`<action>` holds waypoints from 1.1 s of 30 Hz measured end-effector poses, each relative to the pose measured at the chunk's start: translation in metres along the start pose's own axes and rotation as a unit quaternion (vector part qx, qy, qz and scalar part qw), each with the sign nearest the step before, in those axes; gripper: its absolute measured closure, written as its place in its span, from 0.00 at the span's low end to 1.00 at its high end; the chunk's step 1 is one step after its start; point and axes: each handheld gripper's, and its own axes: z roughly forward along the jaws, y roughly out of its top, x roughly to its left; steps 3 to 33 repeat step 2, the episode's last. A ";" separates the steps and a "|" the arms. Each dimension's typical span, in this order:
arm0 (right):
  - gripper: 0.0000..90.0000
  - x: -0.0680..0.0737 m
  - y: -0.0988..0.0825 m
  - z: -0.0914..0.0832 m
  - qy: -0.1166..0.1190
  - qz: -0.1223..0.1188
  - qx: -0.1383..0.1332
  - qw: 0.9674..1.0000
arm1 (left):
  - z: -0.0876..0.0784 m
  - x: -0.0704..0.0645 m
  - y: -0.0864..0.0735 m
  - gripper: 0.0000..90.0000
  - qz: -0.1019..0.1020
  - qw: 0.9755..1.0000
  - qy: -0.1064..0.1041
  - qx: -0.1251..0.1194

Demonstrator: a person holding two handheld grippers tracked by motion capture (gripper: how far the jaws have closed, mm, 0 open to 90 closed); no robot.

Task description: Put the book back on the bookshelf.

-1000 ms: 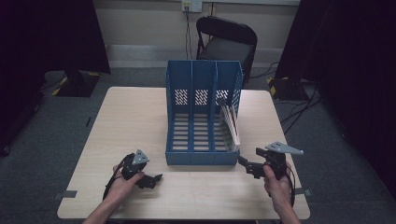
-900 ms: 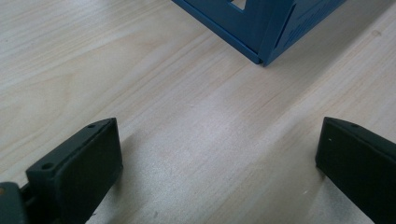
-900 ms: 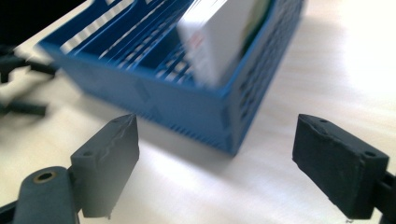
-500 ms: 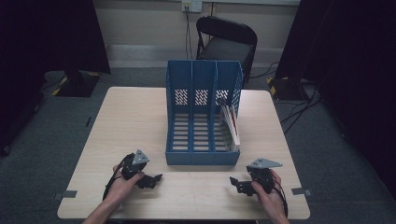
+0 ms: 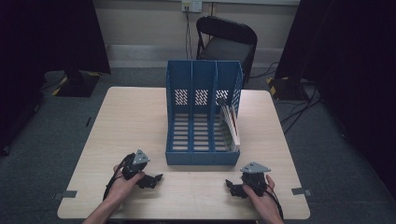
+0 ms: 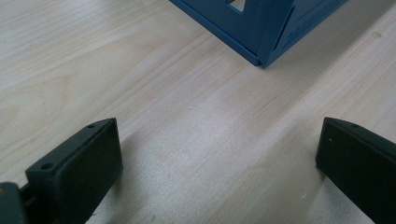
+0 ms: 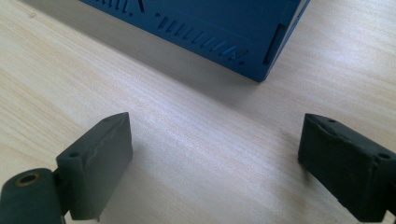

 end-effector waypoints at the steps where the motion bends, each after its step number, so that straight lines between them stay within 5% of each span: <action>1: 0.10 0.000 0.000 0.000 -0.001 0.001 0.000 1.000 | 0.000 0.000 0.000 0.00 0.000 1.000 0.000 0.000; 33: 0.10 0.000 0.000 0.000 -0.001 0.002 0.000 1.000 | 0.000 0.000 0.000 0.00 0.000 1.000 0.000 0.000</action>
